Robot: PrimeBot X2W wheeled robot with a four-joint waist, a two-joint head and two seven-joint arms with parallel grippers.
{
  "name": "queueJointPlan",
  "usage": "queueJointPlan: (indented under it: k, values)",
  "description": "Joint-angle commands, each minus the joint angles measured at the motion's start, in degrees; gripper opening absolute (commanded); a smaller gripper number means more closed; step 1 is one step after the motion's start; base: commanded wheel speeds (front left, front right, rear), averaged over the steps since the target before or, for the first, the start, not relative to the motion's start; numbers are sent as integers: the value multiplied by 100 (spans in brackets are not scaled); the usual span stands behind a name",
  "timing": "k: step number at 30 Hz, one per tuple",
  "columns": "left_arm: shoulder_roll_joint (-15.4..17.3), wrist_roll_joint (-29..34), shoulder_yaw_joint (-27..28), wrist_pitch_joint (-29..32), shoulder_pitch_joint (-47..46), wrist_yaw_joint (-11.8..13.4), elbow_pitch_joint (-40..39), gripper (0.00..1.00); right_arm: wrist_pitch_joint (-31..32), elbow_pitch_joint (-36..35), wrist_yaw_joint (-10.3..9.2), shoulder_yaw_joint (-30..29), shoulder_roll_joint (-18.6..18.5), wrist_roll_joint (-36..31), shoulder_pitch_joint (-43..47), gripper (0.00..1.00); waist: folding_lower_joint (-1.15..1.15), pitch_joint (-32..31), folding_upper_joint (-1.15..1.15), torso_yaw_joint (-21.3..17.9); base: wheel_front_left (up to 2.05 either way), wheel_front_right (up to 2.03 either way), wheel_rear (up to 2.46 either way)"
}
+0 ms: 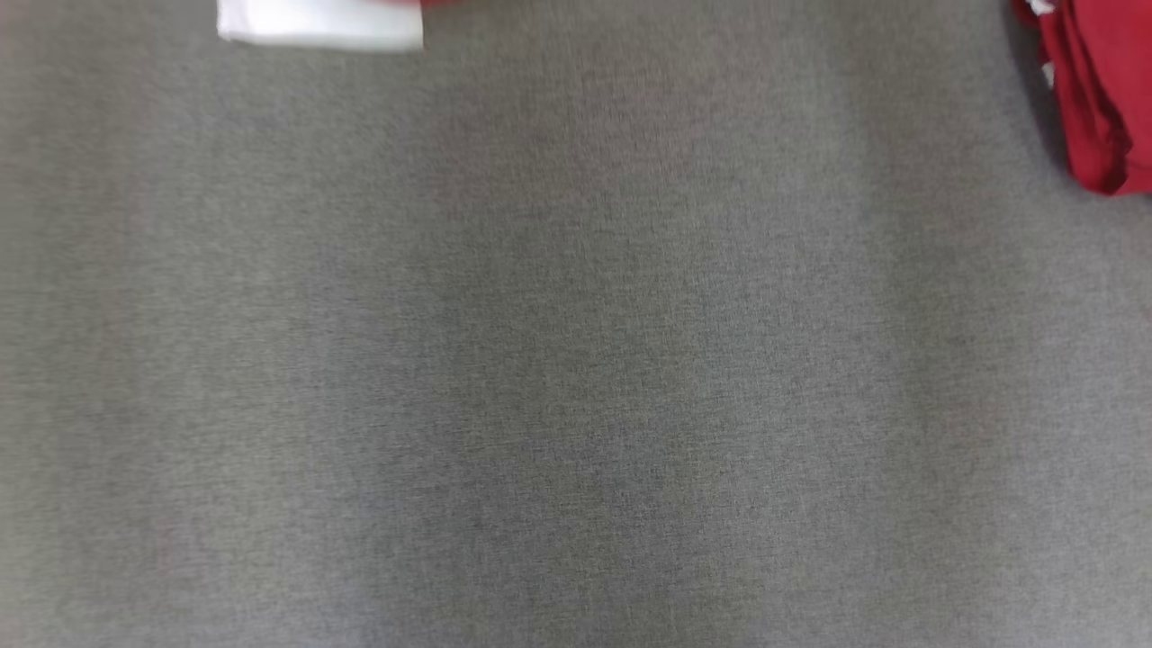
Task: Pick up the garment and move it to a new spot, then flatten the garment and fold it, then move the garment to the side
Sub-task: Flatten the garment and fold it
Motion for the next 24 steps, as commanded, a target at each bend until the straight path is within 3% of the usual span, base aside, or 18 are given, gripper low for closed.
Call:
queueJointPlan:
  k: [1, 12, 19, 24]
  values:
    - [11, 103, -231, -47, -239, 7, 101, 0, -47, 120, -14, 54, 62, -55, -245, 0, -2, 234, -2, -90, 0, 0, 0]
    - [-112, -316, -1159, -434, -1506, 7, 974, 0, -251, 899, -14, 450, -55, -276, -1382, 0, -2, 439, -2, 45, 0, 0, 0]
    - [-36, -634, -1554, -620, -1567, 7, 1068, 0, -329, 984, -14, 715, -117, -215, -1454, 0, -2, 565, -2, 70, 0, 0, 0]
    - [-86, -1219, -1648, -804, -1229, 6, 1100, 0, -370, 864, -14, 1033, -285, -23, -1189, 0, -2, 624, -2, 128, 0, 0, 0]
